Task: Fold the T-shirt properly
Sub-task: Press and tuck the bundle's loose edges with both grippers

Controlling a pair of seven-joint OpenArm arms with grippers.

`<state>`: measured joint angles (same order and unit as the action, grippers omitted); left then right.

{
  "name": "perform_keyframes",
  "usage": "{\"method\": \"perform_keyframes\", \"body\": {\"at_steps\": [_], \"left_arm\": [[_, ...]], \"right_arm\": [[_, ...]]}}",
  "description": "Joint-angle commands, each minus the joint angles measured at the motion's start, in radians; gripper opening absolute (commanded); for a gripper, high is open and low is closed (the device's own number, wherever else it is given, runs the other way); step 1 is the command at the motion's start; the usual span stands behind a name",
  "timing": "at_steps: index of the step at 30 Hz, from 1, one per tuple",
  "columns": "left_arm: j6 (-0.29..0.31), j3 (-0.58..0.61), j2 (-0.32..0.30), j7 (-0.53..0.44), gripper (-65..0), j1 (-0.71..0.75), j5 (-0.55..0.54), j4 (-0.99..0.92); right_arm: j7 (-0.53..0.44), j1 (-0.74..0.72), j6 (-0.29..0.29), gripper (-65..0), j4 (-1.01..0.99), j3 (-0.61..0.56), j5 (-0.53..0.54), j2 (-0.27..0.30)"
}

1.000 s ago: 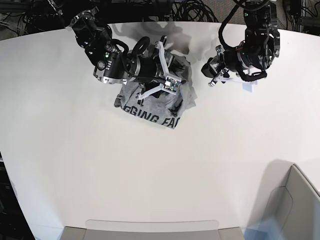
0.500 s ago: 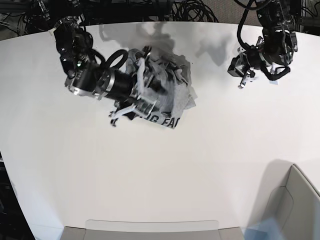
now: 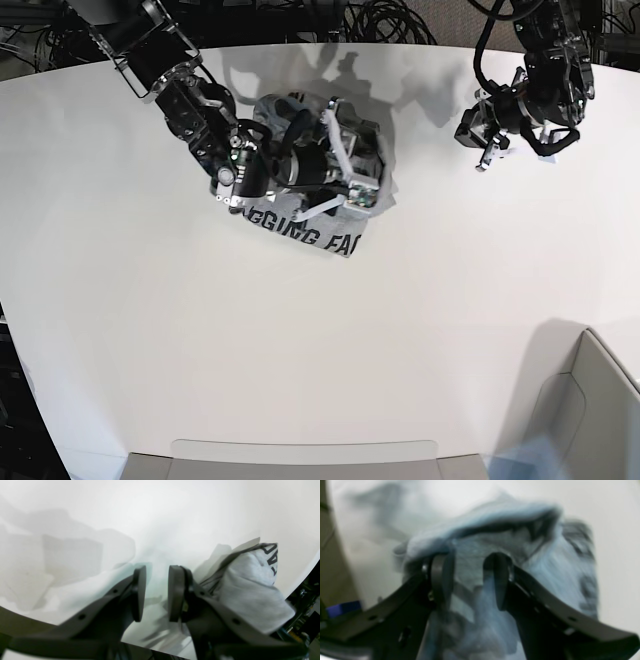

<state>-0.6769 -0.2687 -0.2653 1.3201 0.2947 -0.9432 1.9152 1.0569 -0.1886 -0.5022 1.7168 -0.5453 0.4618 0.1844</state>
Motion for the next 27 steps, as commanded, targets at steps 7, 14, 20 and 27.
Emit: {"method": "perform_keyframes", "body": {"at_steps": [7, 14, 20, 27], "left_arm": [[-0.021, -0.007, -0.007, 0.040, -48.6, -0.007, -0.030, 0.016], [-0.021, -0.007, -0.007, 0.039, -48.6, -0.009, -0.030, 0.016], [-0.021, -0.004, -0.007, 0.039, -48.6, -0.009, -0.035, 0.016], [-0.021, -0.007, -0.007, 0.039, -48.6, -0.004, -0.030, 0.016]], "right_arm": [[-0.034, -0.044, -0.002, -38.1, 0.079, -0.045, 0.013, -0.052], [-0.027, -0.076, -0.002, -38.2, 0.094, 0.247, 0.012, -0.013], [-0.036, -0.085, -0.002, -38.2, -0.076, 0.164, 0.010, -0.018], [-0.033, -0.078, -0.002, -38.2, -0.024, -0.163, 0.012, -0.133]]}}
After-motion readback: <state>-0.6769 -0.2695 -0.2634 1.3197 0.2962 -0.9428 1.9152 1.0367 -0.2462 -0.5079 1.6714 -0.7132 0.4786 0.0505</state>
